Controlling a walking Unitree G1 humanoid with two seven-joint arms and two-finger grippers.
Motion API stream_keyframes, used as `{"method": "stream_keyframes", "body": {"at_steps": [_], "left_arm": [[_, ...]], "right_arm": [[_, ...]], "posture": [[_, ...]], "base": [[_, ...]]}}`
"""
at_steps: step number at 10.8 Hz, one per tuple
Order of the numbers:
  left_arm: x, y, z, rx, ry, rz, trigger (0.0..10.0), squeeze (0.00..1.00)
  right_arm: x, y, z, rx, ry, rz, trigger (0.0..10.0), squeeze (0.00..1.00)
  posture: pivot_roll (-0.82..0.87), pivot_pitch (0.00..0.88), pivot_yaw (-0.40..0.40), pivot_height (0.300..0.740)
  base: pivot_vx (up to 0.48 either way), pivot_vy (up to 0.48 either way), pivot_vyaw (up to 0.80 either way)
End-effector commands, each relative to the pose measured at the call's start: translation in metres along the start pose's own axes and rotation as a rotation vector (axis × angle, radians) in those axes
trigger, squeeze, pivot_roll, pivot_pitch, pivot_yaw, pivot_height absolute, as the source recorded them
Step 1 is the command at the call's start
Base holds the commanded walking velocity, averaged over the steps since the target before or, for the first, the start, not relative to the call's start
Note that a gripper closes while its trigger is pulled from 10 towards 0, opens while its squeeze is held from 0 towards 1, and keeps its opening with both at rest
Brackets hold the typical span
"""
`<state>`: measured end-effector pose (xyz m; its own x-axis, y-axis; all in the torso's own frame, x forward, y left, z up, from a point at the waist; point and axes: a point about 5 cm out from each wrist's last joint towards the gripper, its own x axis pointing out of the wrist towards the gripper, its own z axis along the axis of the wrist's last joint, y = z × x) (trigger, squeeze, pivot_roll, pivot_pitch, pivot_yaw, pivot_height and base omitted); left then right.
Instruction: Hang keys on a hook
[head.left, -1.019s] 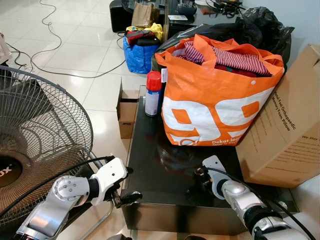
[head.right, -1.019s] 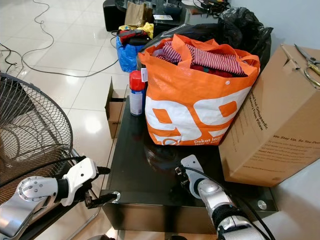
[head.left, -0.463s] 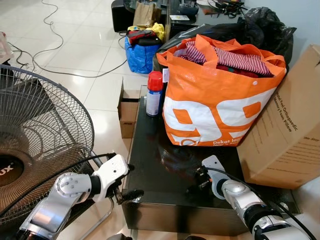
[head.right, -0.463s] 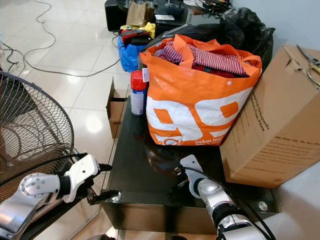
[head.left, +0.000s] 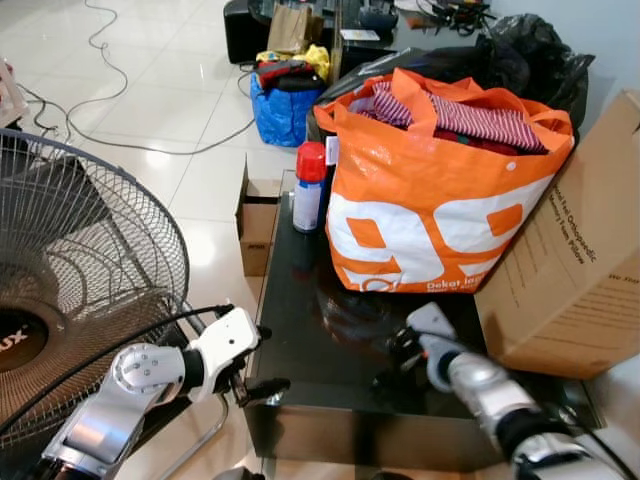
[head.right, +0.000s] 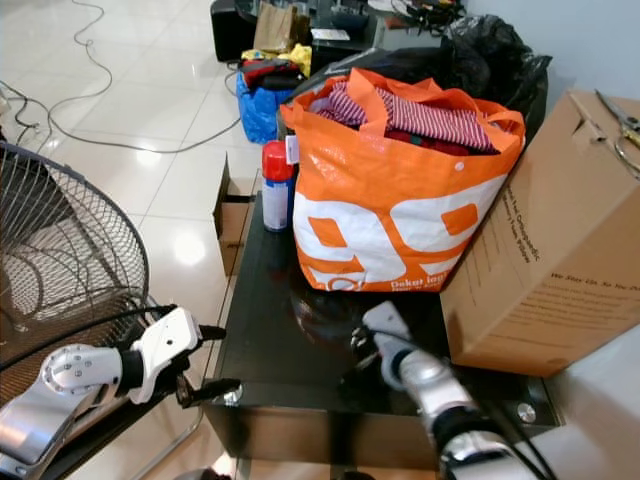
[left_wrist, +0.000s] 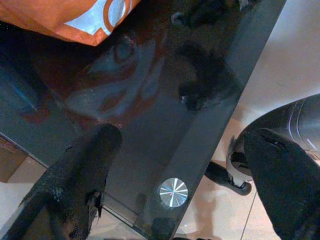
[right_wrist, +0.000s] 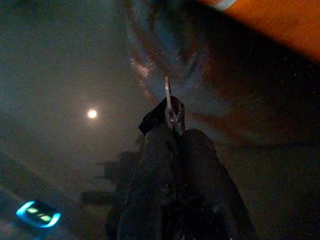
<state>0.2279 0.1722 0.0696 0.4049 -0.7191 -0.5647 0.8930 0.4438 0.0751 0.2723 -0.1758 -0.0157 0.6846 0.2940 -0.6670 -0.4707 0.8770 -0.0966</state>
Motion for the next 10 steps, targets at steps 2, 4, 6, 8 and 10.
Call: {"method": "stream_keyframes", "body": {"at_steps": [2,4,6,8,10], "left_arm": [[0.000,-0.001,-0.001,0.006,0.002,0.010,10.0,0.63],[0.004,-0.002,0.000,0.006,-0.003,0.007,10.0,0.63],[0.007,-0.001,0.002,0.006,-0.008,0.005,10.0,0.63],[0.007,0.001,0.002,0.001,-0.009,0.004,10.0,0.63],[0.006,0.001,0.001,-0.002,-0.008,0.007,10.0,0.63]], "right_arm": [[-0.013,-0.016,0.020,0.166,-0.139,-0.005,0.0,0.00],[-0.019,-0.013,0.009,0.141,-0.115,0.014,0.0,0.00],[-0.024,-0.004,0.009,0.108,-0.105,0.043,10.0,0.00],[-0.027,0.007,0.014,0.097,-0.102,0.108,10.0,1.00],[-0.031,0.009,0.015,0.100,-0.100,0.131,10.0,1.00]], "posture": [[-0.03,0.000,-0.063,0.732],[-0.04,0.000,-0.062,0.732],[-0.04,0.000,-0.063,0.732],[-0.04,0.000,-0.066,0.732],[-0.03,0.000,-0.074,0.732]], "base": [[0.000,0.000,0.00],[0.000,0.000,0.00],[0.000,0.000,0.00],[0.000,0.000,0.00],[0.000,0.000,0.00]]}}
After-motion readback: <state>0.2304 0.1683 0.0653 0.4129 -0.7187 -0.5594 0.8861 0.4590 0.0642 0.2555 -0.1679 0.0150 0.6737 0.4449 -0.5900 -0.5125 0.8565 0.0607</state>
